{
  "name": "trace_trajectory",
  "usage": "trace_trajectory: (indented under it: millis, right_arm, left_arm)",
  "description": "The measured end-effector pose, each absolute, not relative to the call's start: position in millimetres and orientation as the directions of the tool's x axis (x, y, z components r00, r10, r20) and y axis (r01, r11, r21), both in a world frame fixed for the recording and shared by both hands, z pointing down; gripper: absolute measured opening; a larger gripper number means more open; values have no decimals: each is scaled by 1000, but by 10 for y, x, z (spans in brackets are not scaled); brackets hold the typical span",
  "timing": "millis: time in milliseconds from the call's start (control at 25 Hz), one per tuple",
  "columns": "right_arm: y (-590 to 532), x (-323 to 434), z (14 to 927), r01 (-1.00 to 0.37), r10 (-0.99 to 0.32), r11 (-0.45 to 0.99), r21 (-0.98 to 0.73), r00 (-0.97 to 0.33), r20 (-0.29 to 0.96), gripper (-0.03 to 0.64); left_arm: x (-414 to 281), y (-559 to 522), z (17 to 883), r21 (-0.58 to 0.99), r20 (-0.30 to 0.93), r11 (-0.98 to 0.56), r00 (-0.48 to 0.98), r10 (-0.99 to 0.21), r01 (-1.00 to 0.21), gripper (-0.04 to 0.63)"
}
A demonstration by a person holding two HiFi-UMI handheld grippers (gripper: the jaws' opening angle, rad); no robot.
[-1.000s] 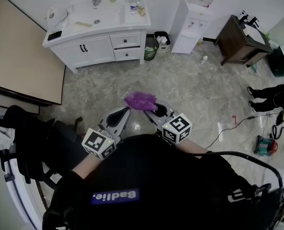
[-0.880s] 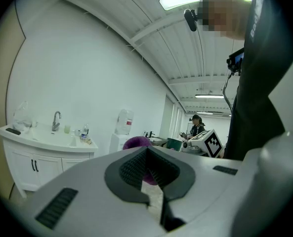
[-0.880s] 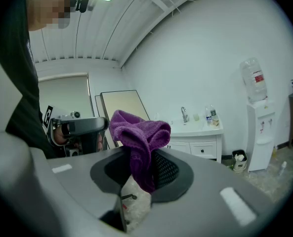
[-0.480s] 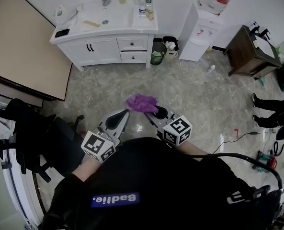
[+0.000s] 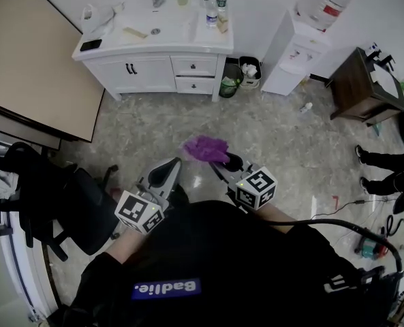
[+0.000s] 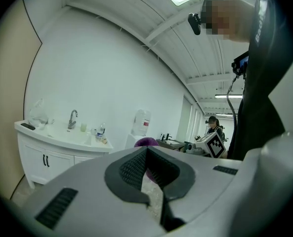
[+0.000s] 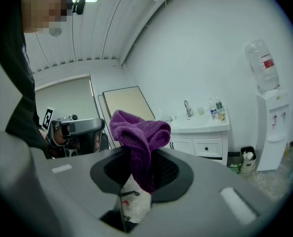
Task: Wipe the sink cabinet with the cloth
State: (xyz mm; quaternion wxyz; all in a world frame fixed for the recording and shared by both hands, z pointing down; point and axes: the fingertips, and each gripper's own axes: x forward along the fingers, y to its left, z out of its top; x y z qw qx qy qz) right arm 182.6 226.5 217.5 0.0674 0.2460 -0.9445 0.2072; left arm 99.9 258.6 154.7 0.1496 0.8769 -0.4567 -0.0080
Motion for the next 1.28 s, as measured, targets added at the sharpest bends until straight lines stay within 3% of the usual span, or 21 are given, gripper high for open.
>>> trace_trajectory:
  millis: [720, 1280]
  right_arm:
    - [-221, 151, 2440, -679, -588, 672, -294, -732, 345, 87]
    - [-1205, -151, 3019, -646, -544, 667, -372, -763, 348, 86]
  left_arm:
    - [-777, -81, 1851, 290, 92, -704, 751, -654, -649, 5]
    - [-951, -995, 2342, 329, 108, -630, 690, -715, -704, 5]
